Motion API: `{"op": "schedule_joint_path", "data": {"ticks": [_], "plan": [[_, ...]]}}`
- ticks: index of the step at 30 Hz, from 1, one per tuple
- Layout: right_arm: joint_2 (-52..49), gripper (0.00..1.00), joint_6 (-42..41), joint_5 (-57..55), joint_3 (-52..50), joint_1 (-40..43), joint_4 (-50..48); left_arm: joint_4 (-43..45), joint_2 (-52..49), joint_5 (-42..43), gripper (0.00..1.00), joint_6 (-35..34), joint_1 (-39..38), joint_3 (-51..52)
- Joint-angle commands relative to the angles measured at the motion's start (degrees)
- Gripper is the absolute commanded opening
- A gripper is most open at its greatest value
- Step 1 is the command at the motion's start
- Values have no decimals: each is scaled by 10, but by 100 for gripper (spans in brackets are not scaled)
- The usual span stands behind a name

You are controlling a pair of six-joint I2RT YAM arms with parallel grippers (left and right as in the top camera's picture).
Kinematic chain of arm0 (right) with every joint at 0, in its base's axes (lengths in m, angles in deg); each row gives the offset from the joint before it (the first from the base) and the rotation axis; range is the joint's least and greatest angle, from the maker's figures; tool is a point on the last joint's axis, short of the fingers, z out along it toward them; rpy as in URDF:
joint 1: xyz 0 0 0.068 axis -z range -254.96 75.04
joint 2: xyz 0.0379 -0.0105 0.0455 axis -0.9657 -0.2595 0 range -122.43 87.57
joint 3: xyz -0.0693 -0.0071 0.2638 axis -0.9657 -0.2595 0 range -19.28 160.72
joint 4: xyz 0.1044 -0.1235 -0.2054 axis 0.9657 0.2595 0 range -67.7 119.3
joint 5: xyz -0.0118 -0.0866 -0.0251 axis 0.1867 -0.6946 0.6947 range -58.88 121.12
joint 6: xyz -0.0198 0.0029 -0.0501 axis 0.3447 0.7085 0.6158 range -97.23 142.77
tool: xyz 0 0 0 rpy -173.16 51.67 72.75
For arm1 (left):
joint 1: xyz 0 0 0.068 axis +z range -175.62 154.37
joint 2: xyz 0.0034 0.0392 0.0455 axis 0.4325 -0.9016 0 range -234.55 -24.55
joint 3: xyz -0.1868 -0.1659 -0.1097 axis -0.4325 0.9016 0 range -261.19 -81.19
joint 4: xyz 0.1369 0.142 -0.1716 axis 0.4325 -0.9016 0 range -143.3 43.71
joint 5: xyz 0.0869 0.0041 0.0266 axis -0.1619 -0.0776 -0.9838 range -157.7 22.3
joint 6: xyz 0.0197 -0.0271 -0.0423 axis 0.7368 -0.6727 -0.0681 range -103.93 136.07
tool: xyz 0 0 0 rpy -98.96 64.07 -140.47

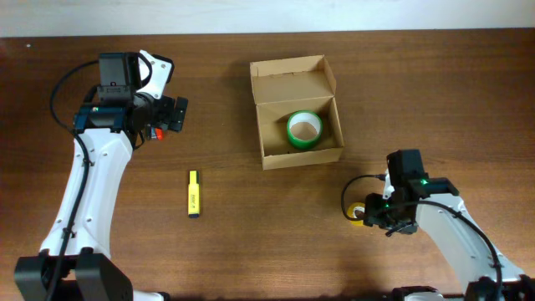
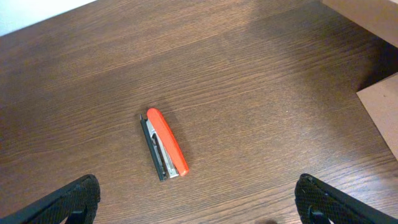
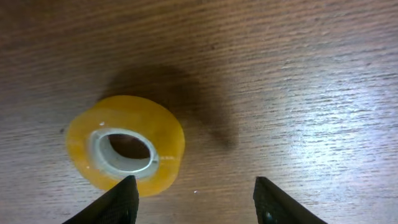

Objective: Pack container
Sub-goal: 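Move the right gripper to the yellow tape roll and grasp it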

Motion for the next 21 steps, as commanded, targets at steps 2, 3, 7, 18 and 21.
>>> {"op": "schedule_joint_path", "data": {"ticks": [2,3,7,18,21], "plan": [[-35,60,-5,6,-6,2,-21,1,-5,2,100,9,-3,-8],[-45,60,-5,13,-6,2,-33,1,-5,2,99,9,-3,-8],[-50,60,-5,19,-6,2,-47,1,-5,2,100,9,-3,-8],[-64,4,-5,19,-5,2,-72,1,-5,2,99,9,-3,-8],[-64,3,-5,30,30,2,-61,1,-5,2,99,9,-3,-8]]}}
